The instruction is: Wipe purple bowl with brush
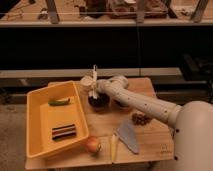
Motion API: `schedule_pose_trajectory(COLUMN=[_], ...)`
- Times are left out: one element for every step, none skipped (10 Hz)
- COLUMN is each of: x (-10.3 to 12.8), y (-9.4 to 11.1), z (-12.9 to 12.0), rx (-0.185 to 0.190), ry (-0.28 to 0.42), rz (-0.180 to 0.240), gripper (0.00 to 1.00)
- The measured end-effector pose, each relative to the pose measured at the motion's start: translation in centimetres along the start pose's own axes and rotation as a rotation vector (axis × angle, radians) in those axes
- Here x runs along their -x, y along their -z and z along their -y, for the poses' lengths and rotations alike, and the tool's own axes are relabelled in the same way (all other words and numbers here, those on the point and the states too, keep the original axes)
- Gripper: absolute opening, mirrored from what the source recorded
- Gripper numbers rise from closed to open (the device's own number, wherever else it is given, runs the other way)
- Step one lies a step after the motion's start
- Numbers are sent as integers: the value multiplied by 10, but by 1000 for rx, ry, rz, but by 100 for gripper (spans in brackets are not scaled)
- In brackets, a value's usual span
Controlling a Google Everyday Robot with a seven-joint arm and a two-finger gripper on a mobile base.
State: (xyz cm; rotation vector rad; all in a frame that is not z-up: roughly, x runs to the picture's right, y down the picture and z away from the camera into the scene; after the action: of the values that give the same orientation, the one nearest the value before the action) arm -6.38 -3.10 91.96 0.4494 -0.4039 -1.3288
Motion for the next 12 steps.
schedule_pose_trajectory(x=[2,5,10,14,15,16,14,11,5,-1,-10,-19], y=[6,12,21,27,34,41,52,59,66,69,68,64], z=[1,0,-3,-7,-13,-22,-35,-45,-55,-61,-69,-75], rx=[4,13,27,43,61,84,114,135,161,176,188,192], ry=[0,1,0,-3,-8,-13,-20,-25,-28,-27,-30,-27], rz=[3,4,5,3,-5,-14,-33,-49,-68,-82,-92,-98], gripper=[0,0,0,0,0,0,0,0,0,0,0,0])
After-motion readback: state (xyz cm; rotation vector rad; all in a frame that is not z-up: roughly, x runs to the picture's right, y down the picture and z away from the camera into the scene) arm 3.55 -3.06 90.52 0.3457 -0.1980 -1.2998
